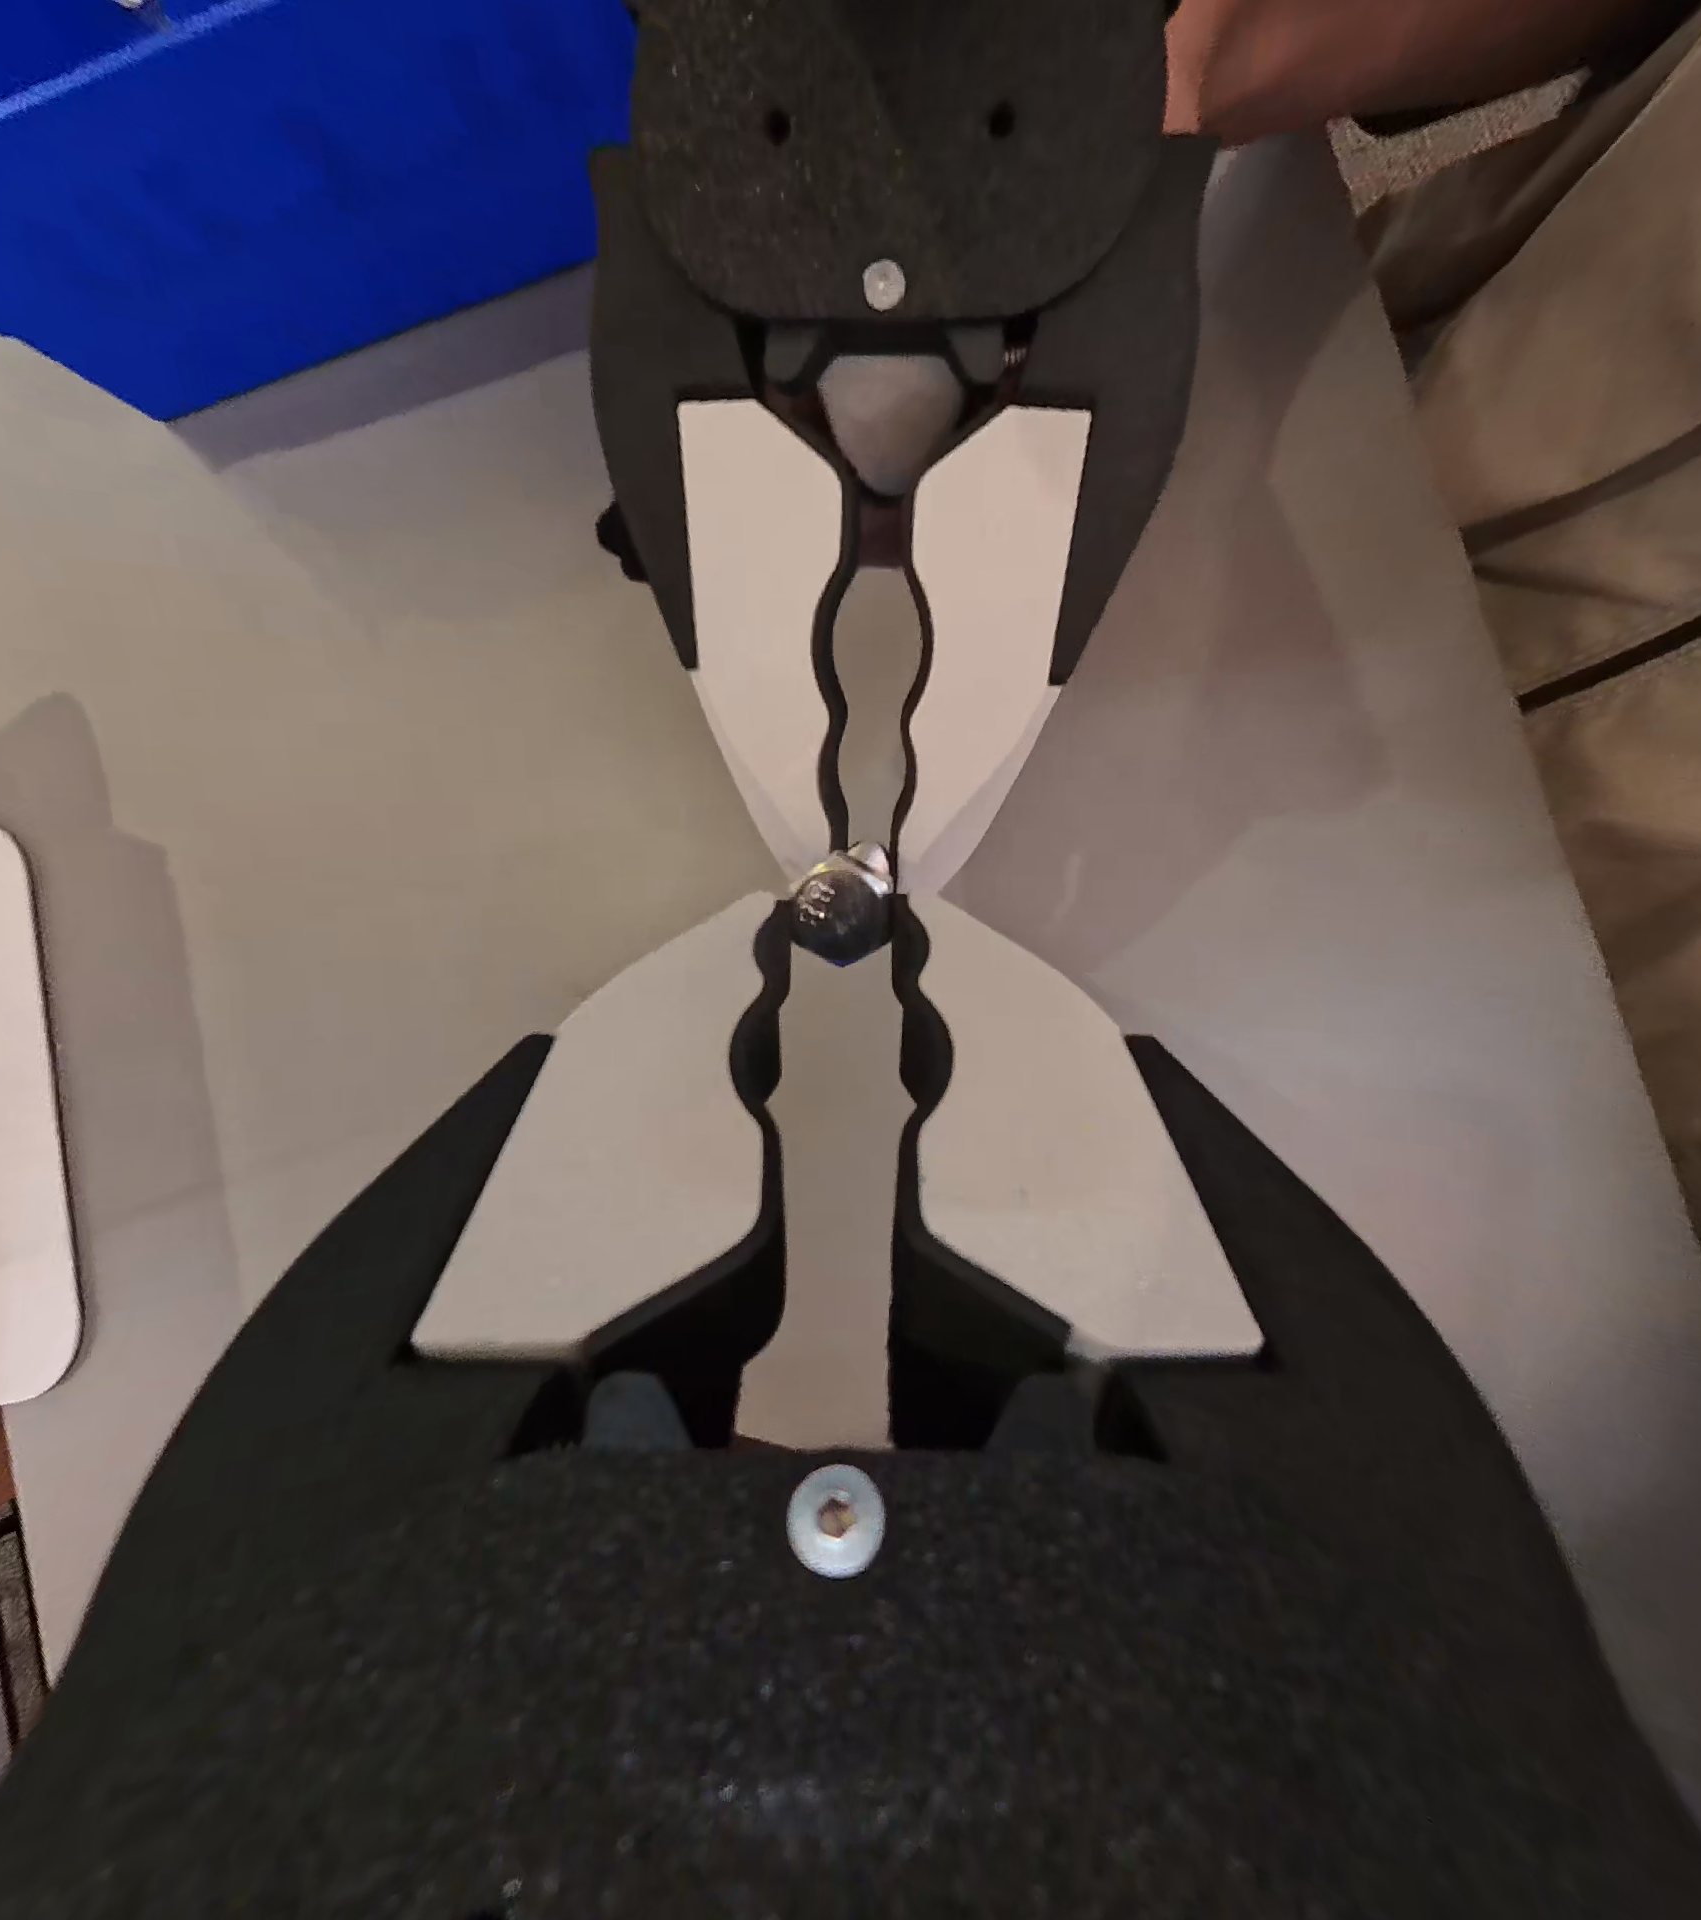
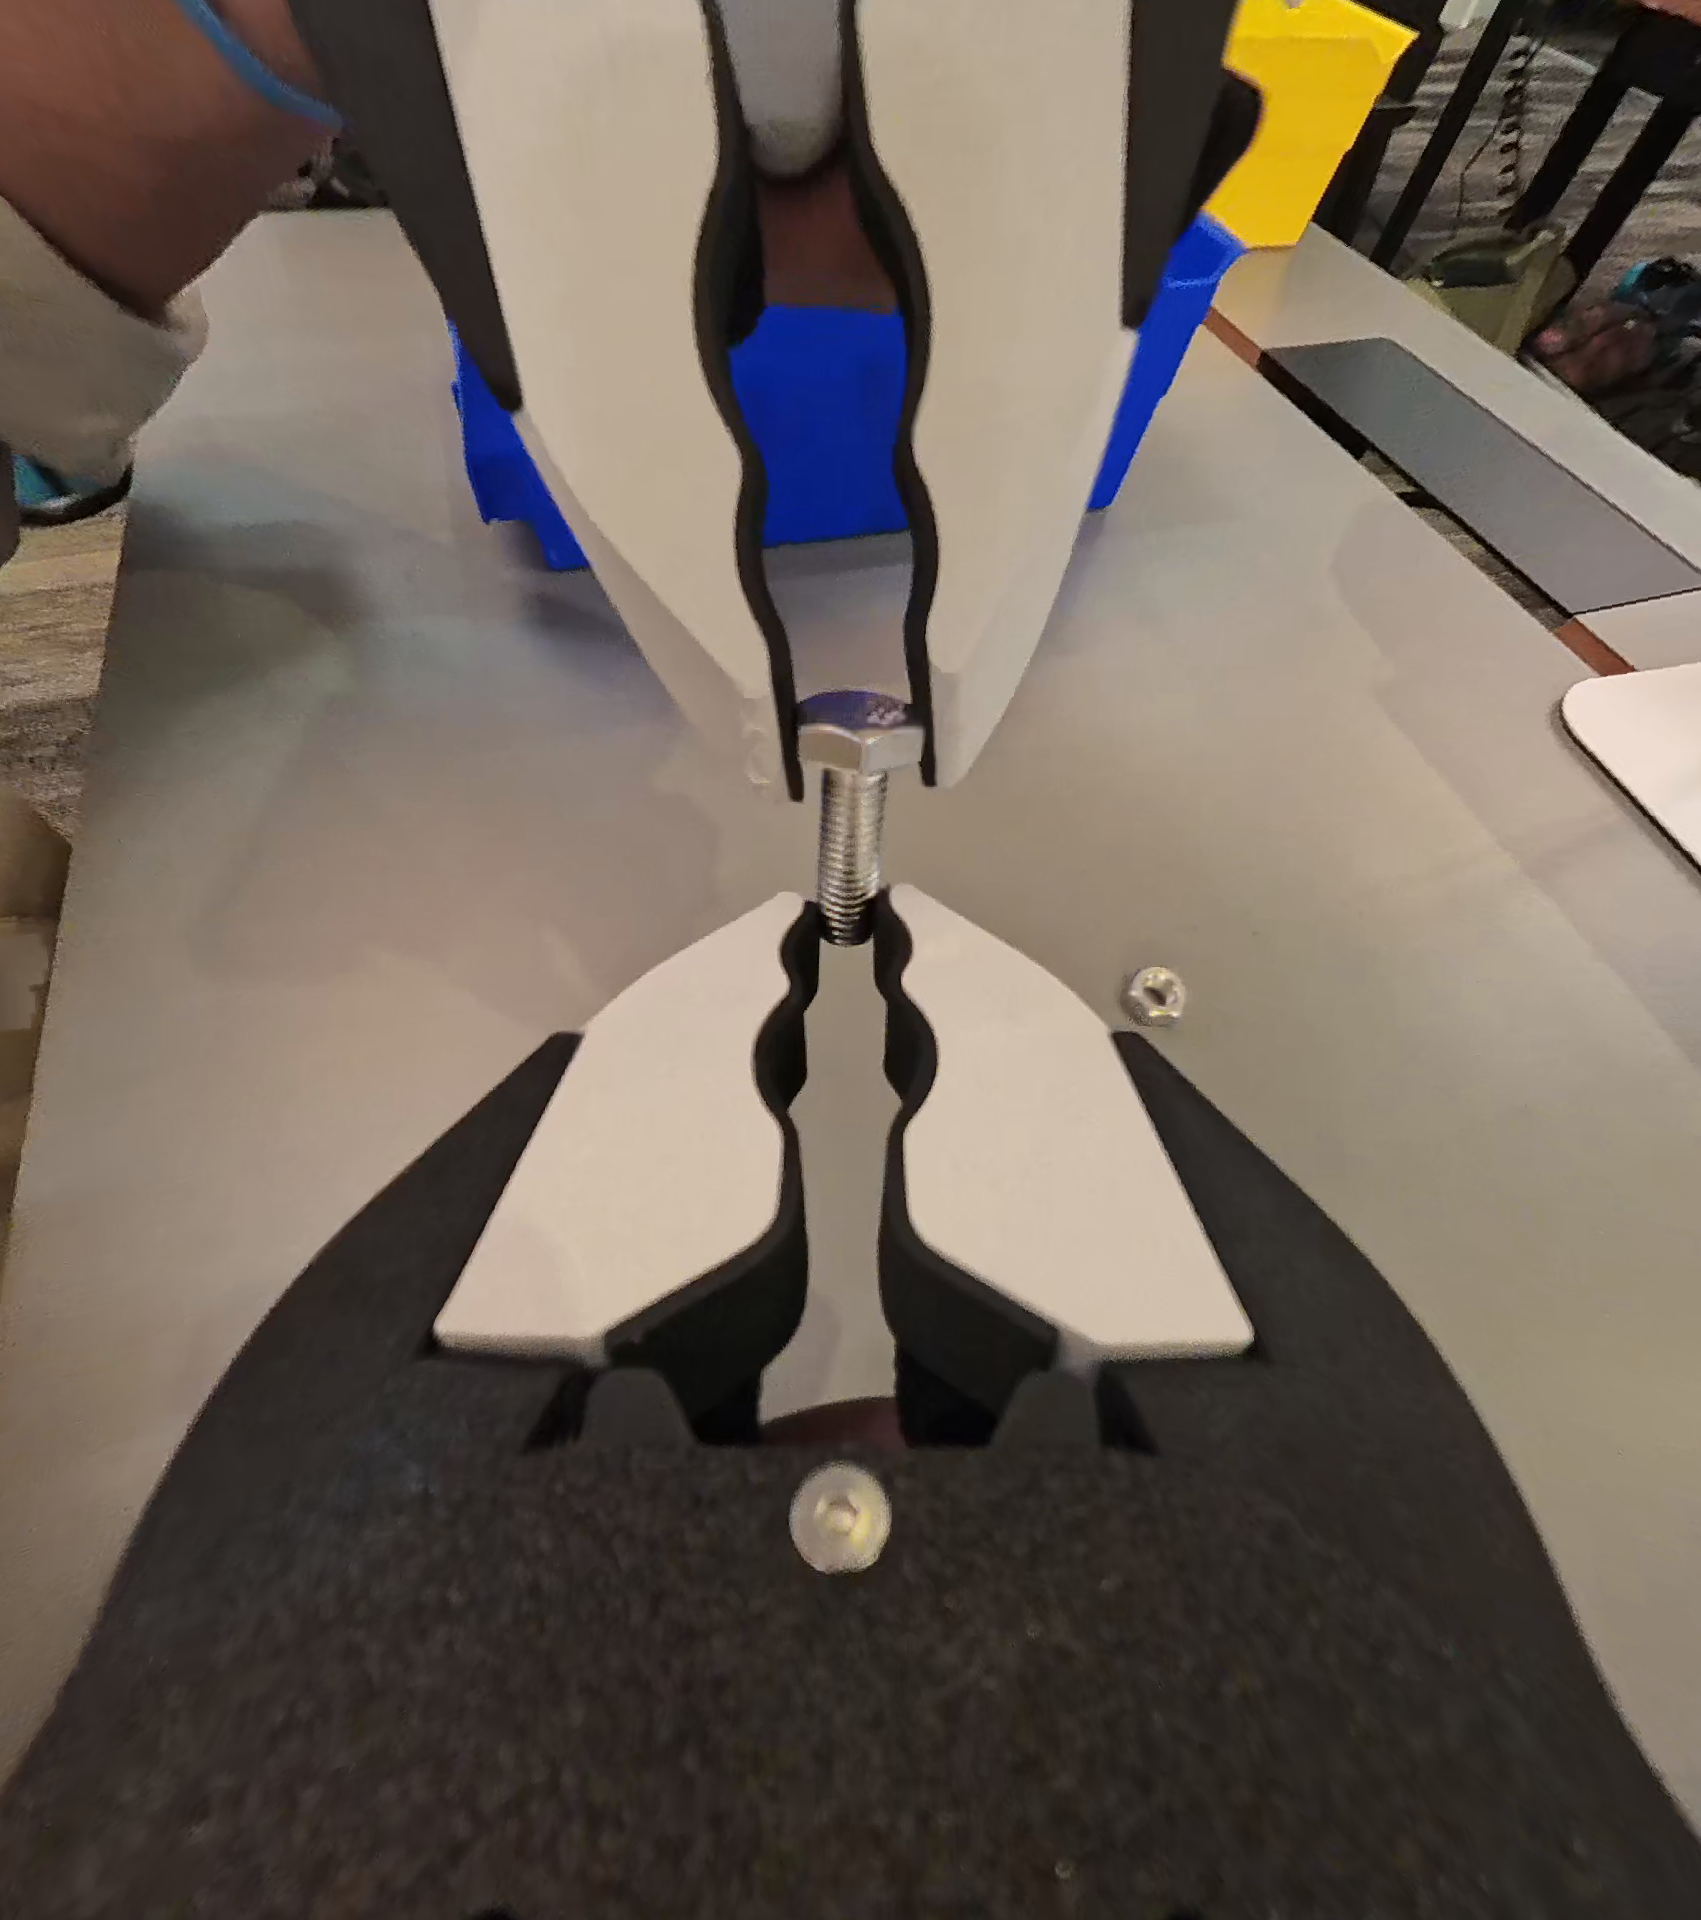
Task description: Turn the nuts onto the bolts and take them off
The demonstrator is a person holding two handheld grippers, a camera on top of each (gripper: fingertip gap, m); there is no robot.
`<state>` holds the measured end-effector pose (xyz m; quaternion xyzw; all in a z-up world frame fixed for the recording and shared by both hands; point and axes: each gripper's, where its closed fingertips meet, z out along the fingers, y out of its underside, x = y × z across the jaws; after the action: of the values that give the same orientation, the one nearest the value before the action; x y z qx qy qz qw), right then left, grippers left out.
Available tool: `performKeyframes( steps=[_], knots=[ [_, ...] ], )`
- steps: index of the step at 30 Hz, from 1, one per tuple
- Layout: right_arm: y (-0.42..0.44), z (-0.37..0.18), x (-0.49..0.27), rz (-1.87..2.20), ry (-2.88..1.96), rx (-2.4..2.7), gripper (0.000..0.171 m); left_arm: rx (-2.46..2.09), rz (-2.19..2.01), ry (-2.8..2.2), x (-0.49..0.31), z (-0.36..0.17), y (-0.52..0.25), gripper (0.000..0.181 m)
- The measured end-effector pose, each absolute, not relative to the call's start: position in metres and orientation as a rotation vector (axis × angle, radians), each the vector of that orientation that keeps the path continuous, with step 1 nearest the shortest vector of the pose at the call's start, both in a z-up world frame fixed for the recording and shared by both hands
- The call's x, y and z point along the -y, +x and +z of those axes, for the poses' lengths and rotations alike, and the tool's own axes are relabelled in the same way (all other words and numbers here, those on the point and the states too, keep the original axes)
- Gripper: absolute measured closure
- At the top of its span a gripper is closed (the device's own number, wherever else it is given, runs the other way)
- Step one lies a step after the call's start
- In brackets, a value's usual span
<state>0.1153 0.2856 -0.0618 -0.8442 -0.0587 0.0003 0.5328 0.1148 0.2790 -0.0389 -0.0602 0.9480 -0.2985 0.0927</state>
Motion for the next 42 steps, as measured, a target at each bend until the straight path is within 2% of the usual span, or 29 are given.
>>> performKeyframes(
  steps=[3,5,7,10,13,20,23,27,36,37,40,42],
  knots=[
    [0.123,-0.047,-0.282,-0.016,-1.918,0.098,0.161,-2.701,-1.002,-0.249,-0.278,-0.028,0.121,0.163],
    [0.128,-0.037,-0.276,-0.028,-1.850,0.075,0.148,-2.562,-1.128,-0.337,-0.278,-0.014,0.126,0.163],
    [0.130,-0.031,-0.269,-0.006,-1.795,0.048,0.145,-2.388,-1.274,-0.431,-0.282,0.003,0.127,0.163],
    [0.127,-0.020,-0.261,0.159,-1.663,-0.034,0.141,-2.089,-1.580,-0.559,-0.285,0.029,0.121,0.163],
    [0.115,-0.007,-0.259,0.447,-1.501,-0.129,0.137,-1.915,-1.797,-0.563,-0.280,0.033,0.109,0.164],
    [0.109,0.013,-0.260,0.785,-1.252,-0.278,0.141,-1.840,-1.771,-0.509,-0.271,0.016,0.110,0.163],
    [0.109,0.016,-0.262,0.797,-1.231,-0.279,0.145,-1.851,-1.809,-0.498,-0.264,0.012,0.109,0.163],
    [0.109,0.012,-0.263,0.756,-1.258,-0.259,0.160,-1.855,-1.852,-0.502,-0.259,0.008,0.110,0.164],
    [0.108,0.007,-0.265,0.663,-1.361,-0.176,0.162,-1.894,-1.860,-0.501,-0.261,0.000,0.109,0.163],
    [0.108,0.005,-0.265,0.649,-1.386,-0.166,0.162,-1.926,-1.837,-0.497,-0.262,-0.003,0.108,0.162],
    [0.114,-0.003,-0.266,0.563,-1.480,-0.143,0.162,-2.114,-1.718,-0.517,-0.263,-0.019,0.106,0.135],
    [0.118,-0.009,-0.265,0.504,-1.558,-0.123,0.162,-2.204,-1.598,-0.514,-0.267,-0.029,0.107,0.133]
  ],
)
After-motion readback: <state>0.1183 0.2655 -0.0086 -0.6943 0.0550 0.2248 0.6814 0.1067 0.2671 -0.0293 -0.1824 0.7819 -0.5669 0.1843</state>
